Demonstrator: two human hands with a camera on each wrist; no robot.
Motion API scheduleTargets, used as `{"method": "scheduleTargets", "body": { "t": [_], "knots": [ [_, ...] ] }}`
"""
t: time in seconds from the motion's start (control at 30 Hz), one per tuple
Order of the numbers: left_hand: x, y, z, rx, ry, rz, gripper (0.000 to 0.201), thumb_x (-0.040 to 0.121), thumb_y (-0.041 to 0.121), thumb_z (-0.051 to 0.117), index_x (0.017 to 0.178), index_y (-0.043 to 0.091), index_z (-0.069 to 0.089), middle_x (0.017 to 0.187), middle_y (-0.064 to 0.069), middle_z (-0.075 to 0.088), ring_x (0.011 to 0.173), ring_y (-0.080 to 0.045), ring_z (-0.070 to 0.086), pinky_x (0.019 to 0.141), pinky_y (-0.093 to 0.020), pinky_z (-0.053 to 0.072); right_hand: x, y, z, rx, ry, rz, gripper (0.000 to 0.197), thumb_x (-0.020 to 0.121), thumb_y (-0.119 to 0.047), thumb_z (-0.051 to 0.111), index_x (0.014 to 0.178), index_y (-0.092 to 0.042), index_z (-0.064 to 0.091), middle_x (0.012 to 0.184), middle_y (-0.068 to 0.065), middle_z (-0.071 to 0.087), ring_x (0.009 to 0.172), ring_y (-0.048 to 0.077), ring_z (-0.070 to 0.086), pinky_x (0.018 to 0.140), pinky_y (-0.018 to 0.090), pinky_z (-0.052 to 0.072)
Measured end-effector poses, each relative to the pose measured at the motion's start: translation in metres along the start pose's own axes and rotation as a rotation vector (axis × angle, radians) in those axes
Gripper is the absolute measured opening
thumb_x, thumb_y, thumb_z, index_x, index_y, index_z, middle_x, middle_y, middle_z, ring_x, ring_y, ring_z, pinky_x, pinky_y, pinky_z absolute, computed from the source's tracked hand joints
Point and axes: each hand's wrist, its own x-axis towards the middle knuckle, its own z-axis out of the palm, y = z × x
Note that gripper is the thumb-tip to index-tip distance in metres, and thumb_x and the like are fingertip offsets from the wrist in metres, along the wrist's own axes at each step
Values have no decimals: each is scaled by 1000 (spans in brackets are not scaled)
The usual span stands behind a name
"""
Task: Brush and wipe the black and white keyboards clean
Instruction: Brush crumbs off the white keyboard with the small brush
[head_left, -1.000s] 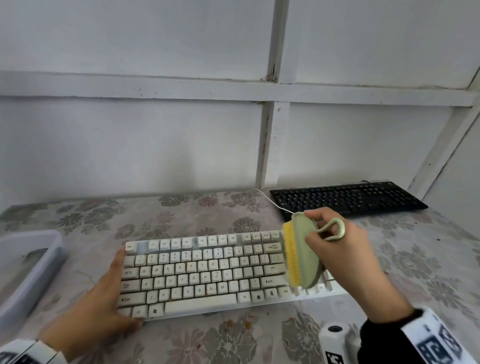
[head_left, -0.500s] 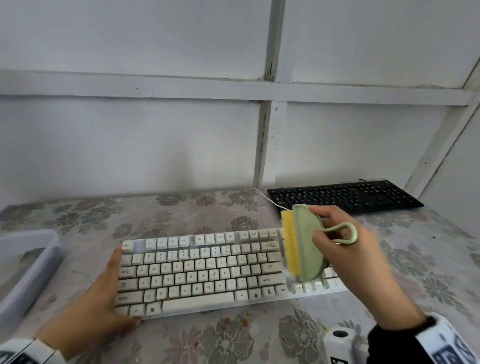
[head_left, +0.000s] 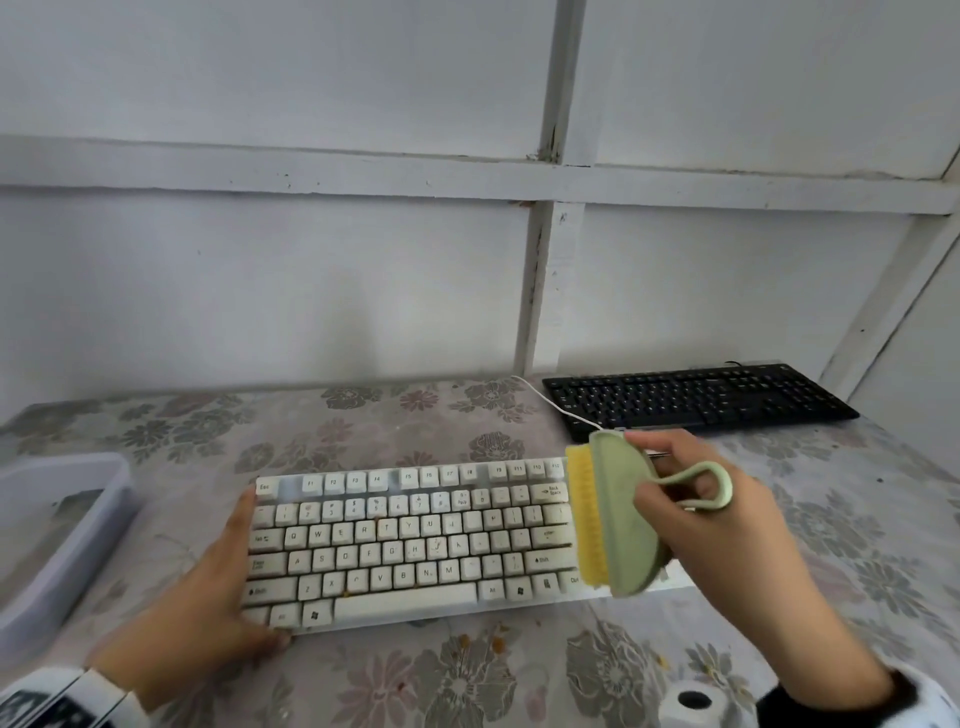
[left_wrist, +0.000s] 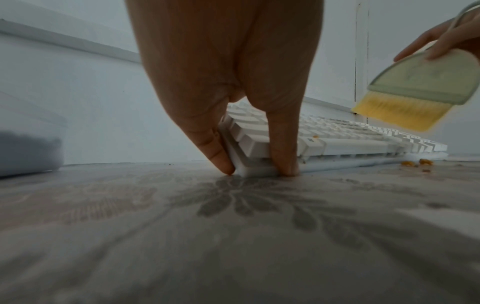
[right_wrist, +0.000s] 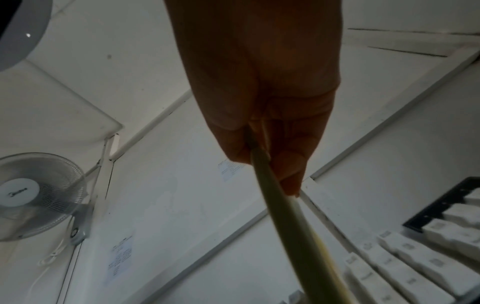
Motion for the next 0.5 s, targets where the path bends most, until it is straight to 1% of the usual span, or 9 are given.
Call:
{"method": "scheduleTargets", "body": {
  "t": [0.07, 0.13, 0.17, 0.2, 0.27, 0.37, 0.4, 0.43, 0.5],
  "knots": [
    [0, -1, -1, 4, -3, -10, 134, 49, 25, 81, 135, 49, -19, 136, 7, 36, 118, -9, 45, 98, -25, 40, 8, -3, 8, -12, 8, -9, 39, 86, -7, 55, 93, -45, 61, 74, 5, 66, 49, 19, 49, 44, 30, 43],
    [1, -1, -1, 17, -4, -25, 135, 48, 27, 81, 138, 45, -18, 139, 6, 34, 121, -11, 42, 102, -27, 38, 15, -2, 15, -57, -12, 4, 35, 88, -10, 53, 102, -41, 60, 77, 5, 67, 58, 29, 56, 49, 39, 47],
    [0, 0, -1, 25, -2, -29, 136, 48, 28, 81, 140, 41, -19, 140, 5, 33, 121, -11, 41, 103, -28, 37, 17, 0, 18, -83, -25, 18, 34, 88, -10, 52, 105, -39, 59, 77, 6, 66, 59, 31, 56, 50, 40, 47],
    [0, 1, 0, 30, 0, -30, 137, 48, 28, 81, 141, 39, -19, 140, 5, 33, 121, -11, 41, 104, -29, 36, 18, 3, 19, -106, -45, 35, 33, 87, -10, 52, 105, -37, 59, 76, 7, 66, 55, 29, 52, 49, 39, 46],
    [-2, 5, 0, 35, -9, -40, 136, 54, 24, 83, 137, 43, -23, 135, 8, 32, 119, -10, 41, 105, -30, 36, 14, 8, 20, -119, -111, 69, 31, 87, -9, 52, 101, -35, 59, 70, 8, 63, 49, 17, 43, 47, 34, 41],
    [-4, 9, -1, 43, -17, -47, 133, 59, 21, 83, 127, 50, -27, 129, 13, 29, 116, -7, 39, 105, -28, 35, 0, 14, 16, -97, -218, 130, 32, 87, -6, 53, 91, -37, 60, 53, -2, 53, 43, 8, 37, 43, 27, 37],
    [-5, 11, -1, 41, -16, -42, 132, 60, 21, 83, 124, 51, -27, 127, 14, 29, 113, -5, 40, 102, -26, 37, -5, 15, 13, -88, -245, 144, 32, 86, -6, 54, 89, -37, 61, 54, -2, 53, 43, 8, 36, 42, 24, 34],
    [-6, 14, -1, 36, -13, -28, 130, 61, 21, 83, 121, 54, -27, 125, 15, 31, 109, -2, 42, 97, -21, 39, -9, 15, 9, -80, -263, 153, 33, 86, -6, 55, 88, -38, 62, 57, 0, 55, 45, 9, 37, 42, 22, 33],
    [-6, 18, -1, 11, -8, -3, 126, 63, 20, 82, 111, 62, -26, 115, 23, 35, 95, 4, 47, 79, -9, 40, -13, 9, -1, -54, -267, 158, 33, 85, -6, 57, 86, -37, 65, 62, 6, 58, 46, 9, 39, 42, 20, 33]
  ]
}}
